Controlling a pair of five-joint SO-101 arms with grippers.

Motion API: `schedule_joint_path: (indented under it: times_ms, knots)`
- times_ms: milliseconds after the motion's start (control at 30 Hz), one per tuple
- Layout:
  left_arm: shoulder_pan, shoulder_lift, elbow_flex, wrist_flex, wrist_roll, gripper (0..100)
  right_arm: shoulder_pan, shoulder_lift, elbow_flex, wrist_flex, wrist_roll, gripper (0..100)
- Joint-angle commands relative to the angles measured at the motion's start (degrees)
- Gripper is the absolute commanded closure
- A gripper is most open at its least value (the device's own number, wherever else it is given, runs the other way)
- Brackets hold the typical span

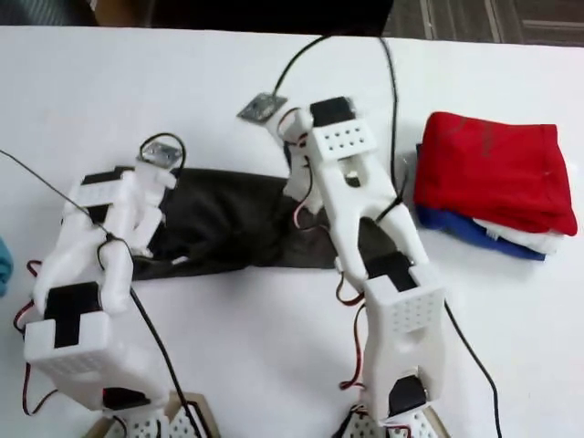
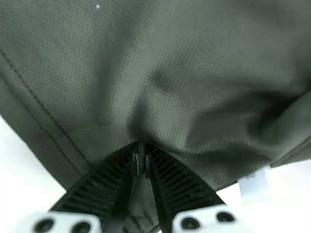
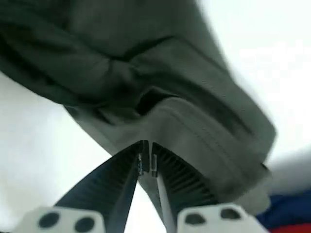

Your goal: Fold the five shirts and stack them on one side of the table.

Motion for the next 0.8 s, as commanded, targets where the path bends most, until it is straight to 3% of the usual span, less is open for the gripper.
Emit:
schedule_joint_path:
  times_ms: [0,433,633,767]
  knots:
    - [0.6,0.4,-0.1,-1.5,-0.1,97,-1.8,-3.5,2.5,-2.8,0.3,97.6]
    - [0.6,0.4,-0.1,-1.5,-0.1,97,-5.1,-3.5,10.3,-17.2,-4.3,97.6]
    - [0.6,0.4,-0.1,-1.5,-0.1,97,-1.5,-7.4,7.9,-16.4,-10.4,97.6]
    - [0.6,0.4,-0.1,-1.5,-0.1,97,1.8,-14.3,8.4,-12.9,-10.6,97.6]
